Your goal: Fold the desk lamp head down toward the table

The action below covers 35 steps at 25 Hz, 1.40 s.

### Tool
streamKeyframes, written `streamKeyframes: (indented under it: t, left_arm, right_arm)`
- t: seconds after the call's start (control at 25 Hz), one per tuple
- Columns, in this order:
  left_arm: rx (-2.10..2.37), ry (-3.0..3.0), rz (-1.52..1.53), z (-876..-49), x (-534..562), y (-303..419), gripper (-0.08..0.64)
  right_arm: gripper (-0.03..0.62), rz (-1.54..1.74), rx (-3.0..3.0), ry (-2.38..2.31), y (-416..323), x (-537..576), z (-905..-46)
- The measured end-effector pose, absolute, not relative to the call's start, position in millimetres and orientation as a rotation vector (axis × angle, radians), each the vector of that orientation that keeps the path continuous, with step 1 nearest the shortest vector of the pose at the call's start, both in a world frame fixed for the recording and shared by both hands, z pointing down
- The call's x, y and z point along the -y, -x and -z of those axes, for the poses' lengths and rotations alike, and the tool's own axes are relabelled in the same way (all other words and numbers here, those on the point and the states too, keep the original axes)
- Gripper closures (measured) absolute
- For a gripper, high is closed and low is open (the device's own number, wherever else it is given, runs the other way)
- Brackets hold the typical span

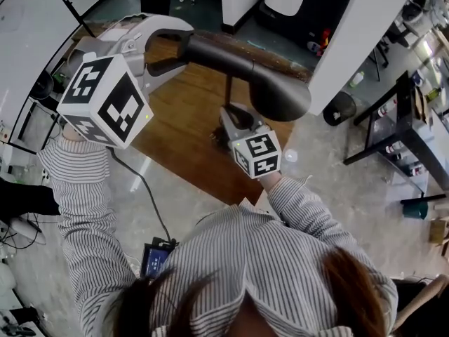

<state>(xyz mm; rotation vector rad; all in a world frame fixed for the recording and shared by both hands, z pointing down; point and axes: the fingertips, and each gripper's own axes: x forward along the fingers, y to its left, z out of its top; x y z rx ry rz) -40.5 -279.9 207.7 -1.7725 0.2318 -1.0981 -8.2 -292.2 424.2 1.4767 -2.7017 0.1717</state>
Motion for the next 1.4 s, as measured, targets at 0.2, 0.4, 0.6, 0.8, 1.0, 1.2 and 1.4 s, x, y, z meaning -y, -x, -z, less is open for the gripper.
streamKeyframes:
  t: [0.2,0.4,0.6,0.8,1.0,1.2,1.4]
  left_arm:
    - [-0.187,1.745,1.136,-206.1,279.4,38.4,0.350]
    - [-0.166,1.733,1.142,-206.7,279.7,36.9,0.350]
    - [-0.154,1.711,1.154,-205.2,281.8,36.9,0.348]
    - [-0.141,1.705,1.169,-203.9,281.6,36.6,0.348]
    - [-0.170,1.728,1.152,-203.7,282.5,40.1,0.345]
    - [-0.254,1.831,1.078,-205.0,285.1,41.5,0.339]
    - [-0.419,1.955,0.942,-206.7,289.9,45.8,0.342]
  right_arm:
    - [0.554,-0.168,2.699,-1.491,8.4,292.3,-425.9]
    - [0.554,-0.168,2.703,-1.491,8.0,292.2,-427.2]
    - [0.554,-0.168,2.704,-1.497,8.2,294.2,-426.2]
    - [0.554,-0.168,2.708,-1.492,10.0,294.5,-426.8]
    - [0.554,-0.162,2.715,-1.484,11.8,294.9,-427.0]
    - [0.552,-0.115,2.699,-1.462,10.3,293.8,-429.4]
    - [0.551,-0.074,2.691,-1.459,7.6,289.3,-426.4]
